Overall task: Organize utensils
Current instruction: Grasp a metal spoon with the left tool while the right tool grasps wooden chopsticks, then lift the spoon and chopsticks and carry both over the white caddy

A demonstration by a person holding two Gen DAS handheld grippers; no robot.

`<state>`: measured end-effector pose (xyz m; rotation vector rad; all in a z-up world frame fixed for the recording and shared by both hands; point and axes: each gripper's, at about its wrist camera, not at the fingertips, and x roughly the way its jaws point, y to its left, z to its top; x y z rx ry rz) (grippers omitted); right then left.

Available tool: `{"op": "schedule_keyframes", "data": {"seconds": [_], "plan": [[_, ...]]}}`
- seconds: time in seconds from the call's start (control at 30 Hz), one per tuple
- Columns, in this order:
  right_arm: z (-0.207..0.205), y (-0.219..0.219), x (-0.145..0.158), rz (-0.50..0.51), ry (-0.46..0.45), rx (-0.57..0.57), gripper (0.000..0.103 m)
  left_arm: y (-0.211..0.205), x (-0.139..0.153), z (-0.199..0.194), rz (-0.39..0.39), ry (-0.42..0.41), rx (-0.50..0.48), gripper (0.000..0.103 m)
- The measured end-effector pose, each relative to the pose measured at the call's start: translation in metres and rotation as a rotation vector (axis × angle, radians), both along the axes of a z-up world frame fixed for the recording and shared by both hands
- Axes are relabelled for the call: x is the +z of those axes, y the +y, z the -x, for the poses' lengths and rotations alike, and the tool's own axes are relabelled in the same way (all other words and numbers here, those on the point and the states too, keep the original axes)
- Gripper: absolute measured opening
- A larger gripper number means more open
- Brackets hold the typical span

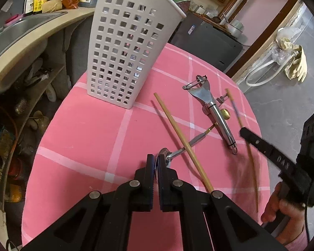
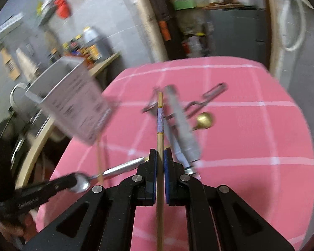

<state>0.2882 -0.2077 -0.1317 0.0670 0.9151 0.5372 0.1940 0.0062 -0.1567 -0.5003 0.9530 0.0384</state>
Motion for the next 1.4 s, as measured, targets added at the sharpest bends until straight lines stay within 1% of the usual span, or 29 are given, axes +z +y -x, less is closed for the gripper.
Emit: {"op": "schedule_keyframes", "data": {"seconds": [0.13, 0.23, 0.37, 0.6, 0.7, 0.77, 0.83, 0.9, 1.07, 1.2, 1.4], "plan": [[0.008, 0.027, -0.008, 0.002, 0.025, 0.125, 0.006, 0.005, -0.002, 0.002, 0.021, 0.007, 0.007, 0.004], [0.009, 0.043, -0.014, 0.004, 0.046, 0.188, 0.006, 0.008, -0.005, 0.004, 0.034, 0.016, 0.014, 0.004], [0.013, 0.051, -0.021, -0.017, 0.069, 0.227, 0.006, 0.013, -0.009, 0.008, 0.049, 0.025, 0.029, 0.004], [0.016, 0.056, -0.032, -0.068, 0.143, 0.286, 0.007, 0.024, -0.014, 0.011, 0.08, 0.037, 0.016, 0.004], [0.014, 0.063, -0.034, -0.064, 0.151, 0.301, 0.007, 0.028, -0.017, 0.011, 0.102, 0.045, 0.015, 0.004], [0.01, 0.07, -0.035, -0.052, 0.156, 0.314, 0.009, 0.029, -0.018, 0.011, 0.108, 0.048, 0.013, 0.004], [0.007, 0.077, -0.036, -0.035, 0.162, 0.332, 0.015, 0.03, -0.018, 0.011, 0.108, 0.049, 0.01, 0.004], [0.004, 0.086, -0.037, -0.021, 0.168, 0.353, 0.017, 0.032, -0.018, 0.011, 0.105, 0.051, 0.009, 0.004], [-0.001, 0.102, -0.034, 0.031, 0.162, 0.394, 0.018, 0.038, -0.021, 0.012, 0.119, 0.059, 0.009, 0.004], [-0.005, 0.119, -0.037, 0.103, 0.168, 0.428, 0.018, 0.038, -0.02, 0.012, 0.114, 0.057, 0.0, 0.004], [-0.006, 0.131, -0.033, 0.185, 0.142, 0.425, 0.018, 0.041, -0.021, 0.013, 0.125, 0.054, 0.004, 0.004]]}}
